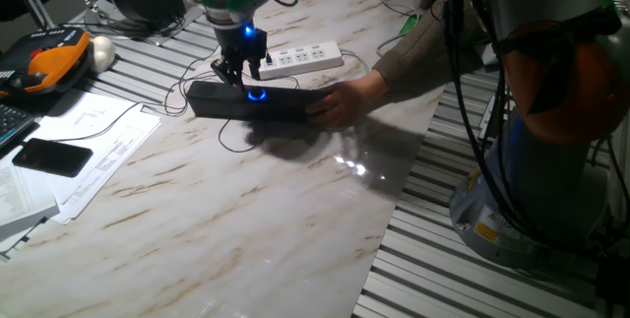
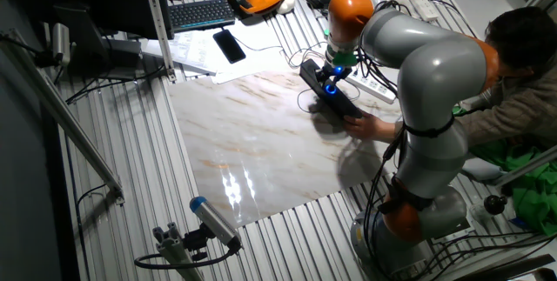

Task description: Turn the knob to decrease the volume of the speaker

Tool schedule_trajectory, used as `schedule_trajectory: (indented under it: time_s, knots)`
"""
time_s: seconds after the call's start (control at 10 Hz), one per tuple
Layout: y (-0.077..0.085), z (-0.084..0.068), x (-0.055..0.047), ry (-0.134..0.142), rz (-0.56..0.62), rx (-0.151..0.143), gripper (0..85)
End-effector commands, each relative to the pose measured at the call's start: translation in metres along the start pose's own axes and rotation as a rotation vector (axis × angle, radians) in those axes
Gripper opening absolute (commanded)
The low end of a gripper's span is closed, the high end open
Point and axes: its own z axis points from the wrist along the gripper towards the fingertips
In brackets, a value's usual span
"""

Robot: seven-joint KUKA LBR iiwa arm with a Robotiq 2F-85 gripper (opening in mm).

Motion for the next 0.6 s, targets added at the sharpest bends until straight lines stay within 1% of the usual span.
schedule_trajectory:
  time_s: [0.0,0.1,0.2,0.4,0.5]
  knots:
    - [0.007,-0.015,0.004,0.027,0.001,-0.013,17.0]
    - [0.019,-0.026,0.012,0.05,0.013,-0.009,0.0]
    - [0.031,-0.034,0.019,0.051,0.033,0.001,0.0]
    - [0.048,-0.044,0.035,0.022,0.045,0.013,0.0]
    - [0.057,-0.047,0.046,0.003,0.05,0.015,0.0]
